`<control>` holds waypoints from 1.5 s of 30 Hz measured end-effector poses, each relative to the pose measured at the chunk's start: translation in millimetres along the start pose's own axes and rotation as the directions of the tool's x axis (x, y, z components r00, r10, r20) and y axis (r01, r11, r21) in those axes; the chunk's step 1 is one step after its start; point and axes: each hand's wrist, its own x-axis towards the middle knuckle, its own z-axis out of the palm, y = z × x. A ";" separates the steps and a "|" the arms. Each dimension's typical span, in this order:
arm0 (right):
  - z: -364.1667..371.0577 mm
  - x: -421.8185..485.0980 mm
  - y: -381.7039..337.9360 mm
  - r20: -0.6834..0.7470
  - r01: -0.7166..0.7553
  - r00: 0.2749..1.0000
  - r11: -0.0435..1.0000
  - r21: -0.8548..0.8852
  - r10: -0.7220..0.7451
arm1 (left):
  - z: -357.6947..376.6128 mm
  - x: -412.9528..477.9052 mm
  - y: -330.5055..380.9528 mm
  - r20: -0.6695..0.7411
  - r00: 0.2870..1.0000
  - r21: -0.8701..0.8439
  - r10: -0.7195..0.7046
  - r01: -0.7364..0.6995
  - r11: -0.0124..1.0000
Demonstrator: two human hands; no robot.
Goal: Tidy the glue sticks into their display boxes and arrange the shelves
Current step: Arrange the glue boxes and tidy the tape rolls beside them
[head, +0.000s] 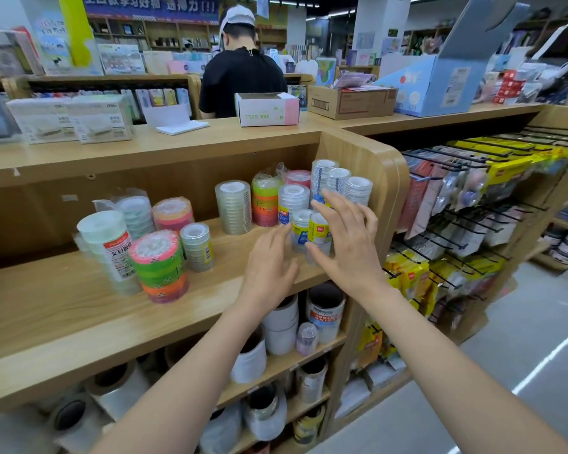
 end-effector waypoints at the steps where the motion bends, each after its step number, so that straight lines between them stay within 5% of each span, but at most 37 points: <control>1: -0.7 3.6 -6.4 -0.020 0.023 1.000 0.999 0.032 -0.023 | -7.8 -5.2 3.8 -0.122 0.991 0.046 0.051 -0.046 0.998; 7: 24.8 20.4 -61.4 0.042 0.083 0.994 0.947 0.311 -0.100 | -65.8 -46.0 4.4 -0.457 0.882 0.349 0.113 0.061 0.935; 15: 69.4 34.5 -127.0 0.276 0.046 0.940 0.874 0.483 -0.202 | -119.9 -92.2 -37.3 -0.482 0.863 0.437 -0.150 0.385 0.813; 26: 90.6 43.9 -137.4 0.273 -0.223 0.958 0.839 0.497 0.092 | -128.1 -82.5 -55.7 -0.506 0.842 0.090 -0.186 0.266 0.960; 36: 85.1 34.0 -141.7 0.314 -0.240 0.949 0.728 0.642 0.036 | -130.7 -89.5 -57.9 -0.546 0.828 0.079 -0.129 0.204 0.976; 45: 88.1 25.6 -192.2 0.288 -0.157 0.948 0.586 0.795 -0.137 | -156.3 -133.6 -58.5 -0.684 0.694 0.081 -0.226 0.380 0.921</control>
